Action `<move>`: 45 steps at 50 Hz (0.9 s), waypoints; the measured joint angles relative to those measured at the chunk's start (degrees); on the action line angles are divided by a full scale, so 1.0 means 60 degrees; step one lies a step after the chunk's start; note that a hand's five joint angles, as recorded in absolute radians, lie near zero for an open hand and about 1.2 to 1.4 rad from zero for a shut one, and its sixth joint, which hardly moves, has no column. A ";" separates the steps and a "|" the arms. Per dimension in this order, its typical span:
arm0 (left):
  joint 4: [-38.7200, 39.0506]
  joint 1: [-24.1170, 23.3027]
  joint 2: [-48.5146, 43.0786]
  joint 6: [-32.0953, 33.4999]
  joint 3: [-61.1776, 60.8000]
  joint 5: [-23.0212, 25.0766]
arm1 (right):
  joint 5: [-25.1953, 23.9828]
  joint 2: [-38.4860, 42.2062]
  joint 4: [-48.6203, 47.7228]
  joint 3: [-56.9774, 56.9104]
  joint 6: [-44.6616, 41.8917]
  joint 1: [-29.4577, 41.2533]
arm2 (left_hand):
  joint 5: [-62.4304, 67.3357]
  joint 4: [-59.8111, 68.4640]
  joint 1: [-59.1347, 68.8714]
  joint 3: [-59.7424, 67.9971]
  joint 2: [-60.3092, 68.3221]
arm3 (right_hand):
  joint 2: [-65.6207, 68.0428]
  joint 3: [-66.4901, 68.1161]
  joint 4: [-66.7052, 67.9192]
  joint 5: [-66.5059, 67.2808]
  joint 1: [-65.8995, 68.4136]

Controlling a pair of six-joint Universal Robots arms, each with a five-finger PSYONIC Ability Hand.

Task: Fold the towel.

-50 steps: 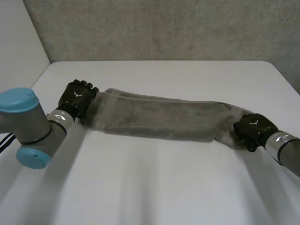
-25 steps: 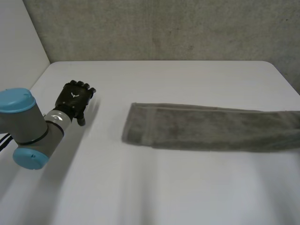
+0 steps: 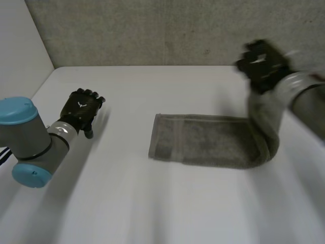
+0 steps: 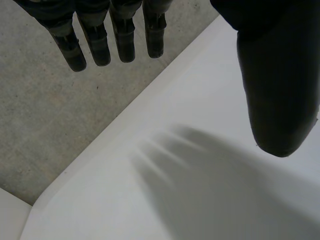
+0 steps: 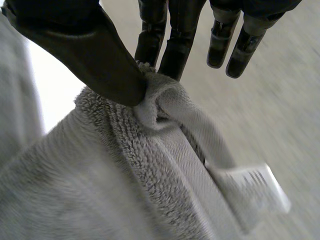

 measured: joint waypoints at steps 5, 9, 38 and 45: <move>0.0002 0.0007 0.0107 -0.0005 -0.0102 -0.0001 | 0.0358 0.0881 -0.0243 -0.0133 -0.0112 0.1817 | -0.0001 0.0000 0.0000 0.0000 0.0000 | 0.0000 0.0000 0.0000 0.0001 0.0005; 0.0001 0.0000 0.0165 -0.0005 -0.0151 0.0004 | 0.0510 0.1886 -0.0529 -0.0194 -0.0261 0.2881 | -0.0002 0.0000 0.0000 0.0000 0.0000 | 0.0000 0.0000 0.0000 0.0002 0.0005; 0.0009 -0.1570 0.0589 -0.0205 0.0566 -0.0110 | 0.0779 0.0401 -0.0807 0.0580 0.3062 0.2666 | 0.0001 0.0000 0.0000 0.0000 0.0000 | -0.9668 0.0000 -0.0001 -1.0292 -0.9996; 0.0000 -0.2376 0.0646 -0.0600 0.0884 -0.0095 | 0.0591 -0.0738 -0.0813 0.1644 0.4281 0.1325 | 0.0087 0.0000 0.0018 0.0000 0.0092 | -0.9668 0.0000 0.0000 -1.0292 -0.9996</move>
